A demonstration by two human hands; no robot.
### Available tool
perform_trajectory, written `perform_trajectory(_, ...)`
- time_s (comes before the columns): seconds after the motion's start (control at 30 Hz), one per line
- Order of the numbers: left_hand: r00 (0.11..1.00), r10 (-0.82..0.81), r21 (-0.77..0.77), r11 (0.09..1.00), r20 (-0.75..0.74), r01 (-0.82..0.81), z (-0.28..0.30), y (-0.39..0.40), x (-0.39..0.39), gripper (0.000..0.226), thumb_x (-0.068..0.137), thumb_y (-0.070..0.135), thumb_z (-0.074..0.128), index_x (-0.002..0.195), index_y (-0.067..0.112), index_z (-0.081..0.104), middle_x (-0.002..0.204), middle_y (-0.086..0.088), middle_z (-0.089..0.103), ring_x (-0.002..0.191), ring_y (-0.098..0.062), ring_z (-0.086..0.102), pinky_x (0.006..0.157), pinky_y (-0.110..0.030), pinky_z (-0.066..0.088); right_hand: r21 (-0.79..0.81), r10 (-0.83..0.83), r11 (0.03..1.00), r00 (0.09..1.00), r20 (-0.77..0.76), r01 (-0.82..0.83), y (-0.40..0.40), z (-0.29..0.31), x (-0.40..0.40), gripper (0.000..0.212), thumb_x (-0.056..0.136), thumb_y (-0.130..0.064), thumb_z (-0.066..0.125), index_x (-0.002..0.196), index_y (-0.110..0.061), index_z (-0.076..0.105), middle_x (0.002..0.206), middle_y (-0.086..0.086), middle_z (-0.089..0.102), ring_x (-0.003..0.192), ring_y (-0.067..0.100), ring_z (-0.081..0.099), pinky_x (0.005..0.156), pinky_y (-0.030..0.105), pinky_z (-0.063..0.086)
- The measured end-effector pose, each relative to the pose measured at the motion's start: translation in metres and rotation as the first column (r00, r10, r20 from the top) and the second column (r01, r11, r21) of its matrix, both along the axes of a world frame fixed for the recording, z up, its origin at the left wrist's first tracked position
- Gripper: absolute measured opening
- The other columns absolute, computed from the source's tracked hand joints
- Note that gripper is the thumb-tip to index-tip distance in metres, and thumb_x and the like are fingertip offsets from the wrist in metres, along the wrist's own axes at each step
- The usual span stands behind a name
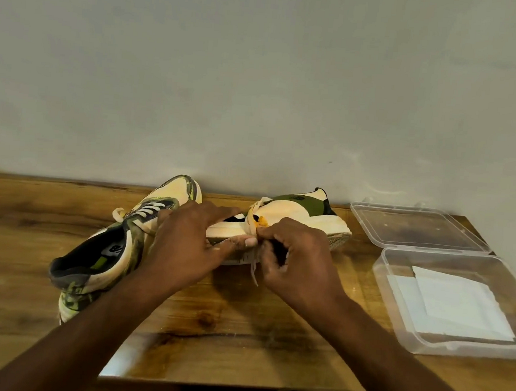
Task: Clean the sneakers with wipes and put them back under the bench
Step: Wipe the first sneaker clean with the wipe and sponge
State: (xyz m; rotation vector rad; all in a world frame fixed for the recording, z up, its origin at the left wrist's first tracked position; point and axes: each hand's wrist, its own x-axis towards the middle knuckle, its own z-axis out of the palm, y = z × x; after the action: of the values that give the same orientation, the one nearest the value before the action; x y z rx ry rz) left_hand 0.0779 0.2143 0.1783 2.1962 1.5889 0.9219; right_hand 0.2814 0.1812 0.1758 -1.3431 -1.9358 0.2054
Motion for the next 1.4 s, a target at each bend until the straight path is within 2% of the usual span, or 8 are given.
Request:
perform_trajectory(0.1,0.999,0.009,-0.011,1.000,0.045,-0.008,0.001,0.003,0.001,0.075,0.071,0.093,0.051,0.122,0.043,0.075,0.116,0.012,0.076,0.109,-0.016,0.065,0.097,-0.054,0.049,0.024,-0.147,0.989,0.982,0.119,0.145,0.003,-0.004,0.033,0.024,0.085,-0.006,0.076,0.108,-0.013,0.077,0.095,0.000,0.073,0.078,0.010,0.061,0.067,0.030,0.059)
perform_trajectory(0.23,0.998,-0.004,-0.024,1.000,0.070,0.006,-0.002,0.007,-0.001,0.071,0.072,0.092,0.055,0.120,0.044,0.075,0.116,0.014,0.077,0.110,-0.015,0.067,0.096,-0.056,0.052,0.042,-0.322,0.947,0.944,0.066,0.320,0.012,0.000,0.074,0.016,0.086,-0.002,0.072,0.099,-0.010,0.078,0.088,0.003,0.073,0.073,0.013,0.062,0.070,0.032,0.057)
perform_trajectory(0.37,0.997,0.012,-0.012,1.000,0.075,-0.011,-0.002,0.007,0.000,0.073,0.070,0.092,0.054,0.120,0.043,0.076,0.117,0.011,0.077,0.110,-0.017,0.067,0.097,-0.058,0.051,-0.048,-0.413,0.911,0.905,-0.098,0.410,0.019,0.000,0.085,0.021,0.085,-0.002,0.073,0.104,-0.008,0.080,0.089,0.001,0.077,0.074,0.008,0.065,0.072,0.014,0.050)
perform_trajectory(0.5,0.998,0.032,-0.012,0.999,0.046,-0.032,0.003,0.003,0.004,0.077,0.068,0.092,0.051,0.120,0.042,0.076,0.119,0.008,0.076,0.113,-0.020,0.065,0.100,-0.058,0.047,-0.015,-0.295,0.955,0.945,-0.140,0.296,0.014,-0.003,0.061,0.021,0.086,-0.005,0.072,0.104,-0.014,0.080,0.095,-0.007,0.075,0.083,0.008,0.067,0.077,0.029,0.060)
perform_trajectory(0.63,0.998,-0.001,-0.021,1.000,0.063,0.002,0.004,0.002,0.002,0.077,0.068,0.090,0.053,0.122,0.039,0.075,0.120,0.007,0.075,0.113,-0.020,0.063,0.099,-0.060,0.048,-0.012,-0.161,0.987,0.986,0.028,0.162,0.007,-0.005,0.042,0.026,0.087,-0.008,0.076,0.112,-0.014,0.078,0.103,-0.002,0.076,0.087,0.008,0.065,0.079,0.028,0.060)
perform_trajectory(1.03,0.997,-0.042,0.040,0.998,0.063,0.039,-0.003,-0.001,-0.002,0.082,0.069,0.098,0.050,0.122,0.041,0.074,0.107,0.032,0.061,0.106,-0.016,0.064,0.095,-0.061,0.050,-0.138,-0.469,0.883,0.855,-0.219,0.449,0.011,-0.005,0.092,0.021,0.092,-0.012,0.074,0.111,-0.019,0.079,0.104,-0.002,0.075,0.082,0.003,0.065,0.074,0.016,0.052)
perform_trajectory(1.2,0.997,-0.080,0.153,0.985,-0.014,0.081,-0.009,-0.003,-0.004,0.066,0.079,0.081,0.061,0.126,0.037,0.073,0.117,0.022,0.068,0.108,-0.018,0.063,0.095,-0.062,0.045,-0.378,-0.541,0.831,0.748,-0.384,0.408,0.015,-0.004,0.106,0.015,0.092,-0.017,0.077,0.106,-0.021,0.081,0.092,-0.007,0.077,0.081,0.015,0.074,0.080,0.048,0.064)
perform_trajectory(1.4,0.990,-0.127,0.197,0.971,-0.068,0.138,-0.015,0.000,-0.014,0.065,0.080,0.072,0.067,0.132,0.035,0.070,0.126,0.018,0.068,0.121,-0.017,0.057,0.103,-0.055,0.036,-0.478,-0.535,0.815,0.741,-0.407,0.326,0.009,0.006,0.109,0.012,0.088,-0.016,0.081,0.088,-0.028,0.079,0.081,-0.004,0.076,0.074,0.021,0.073,0.065,0.042,0.065)
